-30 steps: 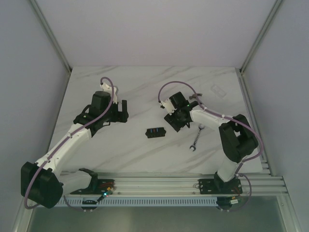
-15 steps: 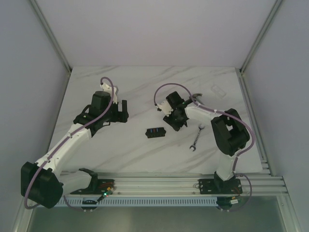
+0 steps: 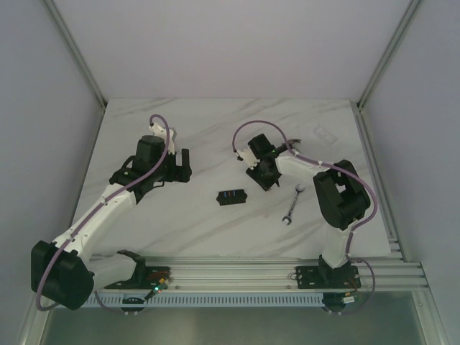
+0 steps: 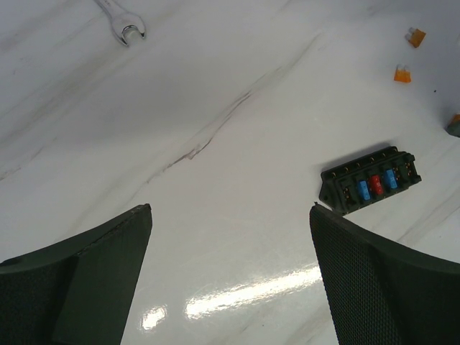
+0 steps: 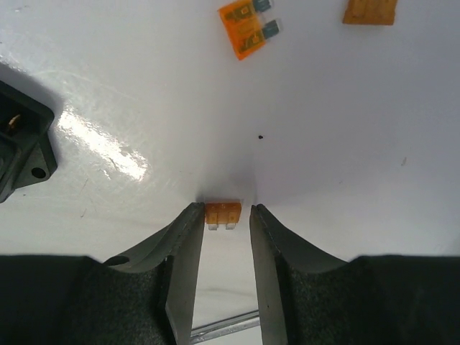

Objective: Snap on the fuse box
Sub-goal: Pick up the fuse from the center of the board.

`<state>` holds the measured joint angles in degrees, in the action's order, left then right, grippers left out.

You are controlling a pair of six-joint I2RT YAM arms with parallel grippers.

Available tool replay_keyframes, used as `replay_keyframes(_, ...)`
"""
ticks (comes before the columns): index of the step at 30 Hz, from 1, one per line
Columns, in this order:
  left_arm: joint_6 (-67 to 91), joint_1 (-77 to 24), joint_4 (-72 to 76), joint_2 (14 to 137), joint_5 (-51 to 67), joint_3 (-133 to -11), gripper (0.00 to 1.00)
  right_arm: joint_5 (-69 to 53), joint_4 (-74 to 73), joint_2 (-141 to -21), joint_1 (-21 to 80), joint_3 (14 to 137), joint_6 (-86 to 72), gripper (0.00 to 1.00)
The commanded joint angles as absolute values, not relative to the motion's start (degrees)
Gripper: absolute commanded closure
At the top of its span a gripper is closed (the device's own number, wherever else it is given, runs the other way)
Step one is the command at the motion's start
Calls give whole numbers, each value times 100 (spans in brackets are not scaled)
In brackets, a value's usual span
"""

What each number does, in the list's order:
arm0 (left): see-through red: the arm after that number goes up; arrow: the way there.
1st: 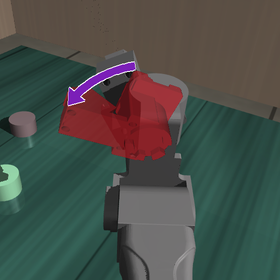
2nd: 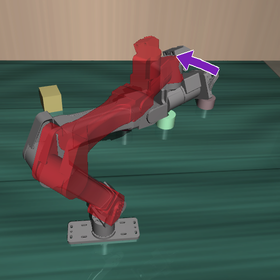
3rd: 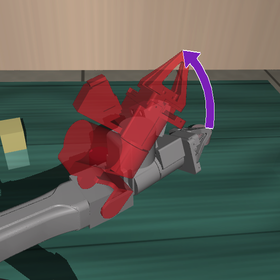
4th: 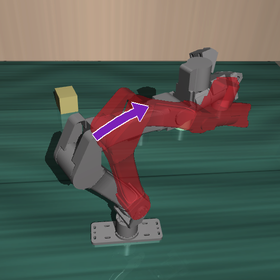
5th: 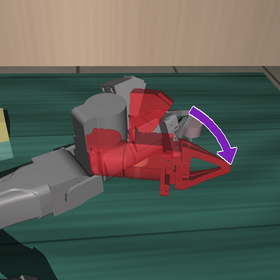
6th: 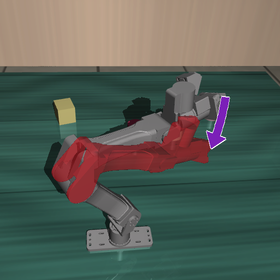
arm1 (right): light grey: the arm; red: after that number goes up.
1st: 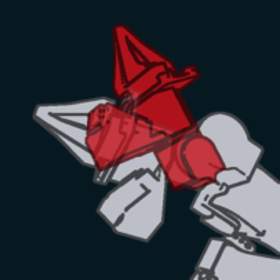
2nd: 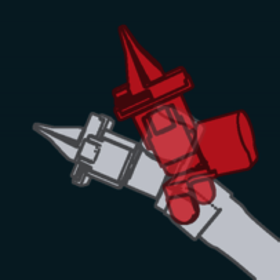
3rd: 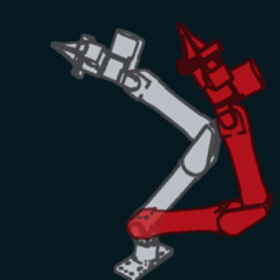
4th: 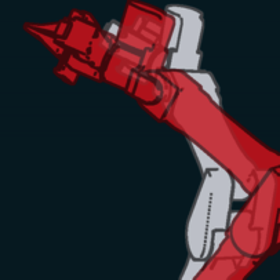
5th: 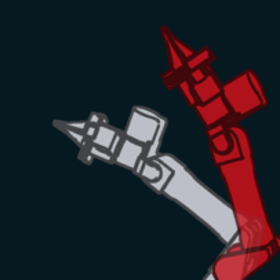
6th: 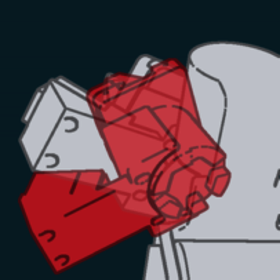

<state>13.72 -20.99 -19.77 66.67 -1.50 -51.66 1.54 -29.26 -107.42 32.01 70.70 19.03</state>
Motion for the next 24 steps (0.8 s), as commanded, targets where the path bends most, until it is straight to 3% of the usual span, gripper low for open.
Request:
replay_keyframes(1,1389,-2055,-2041,6625,-64,-5104,0,247,-3158,-10854,3146,7151,1486,61)
replay_keyframes(24,1389,-2057,-2040,6632,13,-5106,0,-227,-3366,-11307,2923,7014,1052,61)
